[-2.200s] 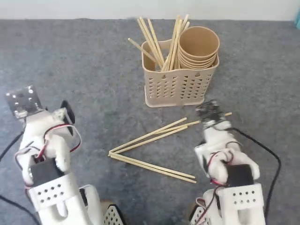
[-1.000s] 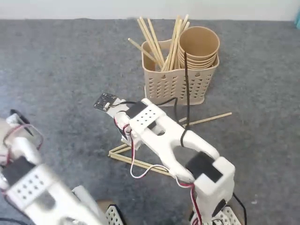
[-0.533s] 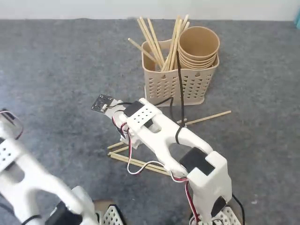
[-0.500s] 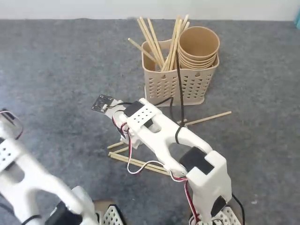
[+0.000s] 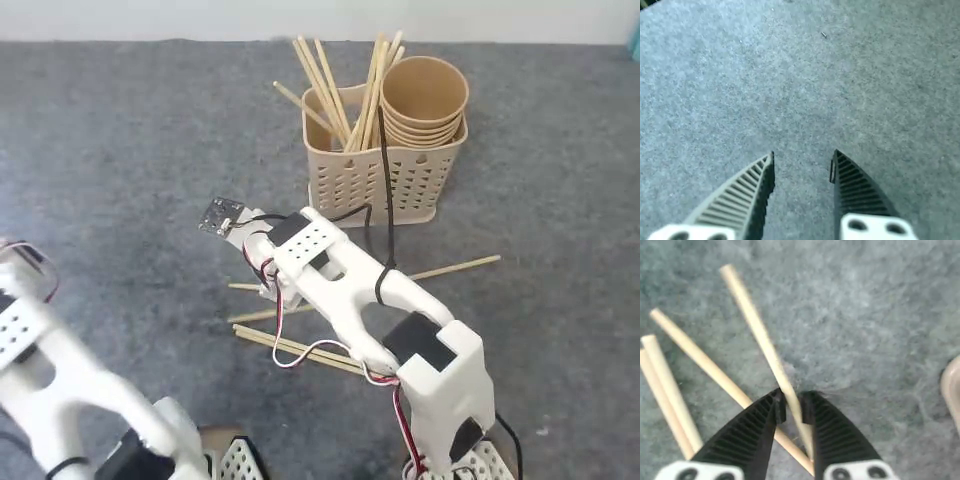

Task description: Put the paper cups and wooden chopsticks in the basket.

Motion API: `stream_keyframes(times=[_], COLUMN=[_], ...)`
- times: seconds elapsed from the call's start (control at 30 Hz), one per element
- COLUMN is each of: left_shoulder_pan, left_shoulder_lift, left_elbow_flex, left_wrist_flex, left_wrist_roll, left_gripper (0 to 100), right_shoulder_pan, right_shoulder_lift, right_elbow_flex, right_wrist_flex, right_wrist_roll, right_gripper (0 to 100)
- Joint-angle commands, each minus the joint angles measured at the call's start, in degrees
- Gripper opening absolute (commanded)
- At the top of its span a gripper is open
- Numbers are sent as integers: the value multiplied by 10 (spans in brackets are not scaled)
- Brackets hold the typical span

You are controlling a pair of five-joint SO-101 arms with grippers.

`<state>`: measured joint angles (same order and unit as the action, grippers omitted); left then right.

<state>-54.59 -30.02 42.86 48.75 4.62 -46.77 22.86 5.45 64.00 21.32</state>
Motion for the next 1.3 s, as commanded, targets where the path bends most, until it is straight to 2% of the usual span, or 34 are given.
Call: stream_keyframes(times=[0.0,0.27,0.4,0.47,0.63,0.8,0.97,1.1,1.27], left_shoulder_pan=[17,22,76,124,295,478,651,732,793], left_shoulder_lift=[-3,-4,-4,-4,-39,-93,-62,18,128], left_elbow_flex=[-2,-2,-2,-7,-2,-3,-2,-4,-2], left_wrist_flex=[-16,-7,26,51,104,185,237,230,172], left_wrist_roll=[-2,29,26,22,-83,-173,-227,-273,-320], left_gripper=[174,174,174,174,173,173,173,173,173], right_shoulder_pan=[-2,56,98,128,226,327,441,529,623], right_shoulder_lift=[-75,-330,-485,-563,-722,-816,-886,-954,-1047], right_elbow_flex=[-27,-29,-30,-30,-28,25,114,185,272], right_wrist_flex=[65,164,200,211,238,246,224,193,143], right_wrist_roll=[-18,-50,-95,-114,-174,-223,-264,-271,-265], right_gripper=[8,9,9,9,8,8,8,8,8])
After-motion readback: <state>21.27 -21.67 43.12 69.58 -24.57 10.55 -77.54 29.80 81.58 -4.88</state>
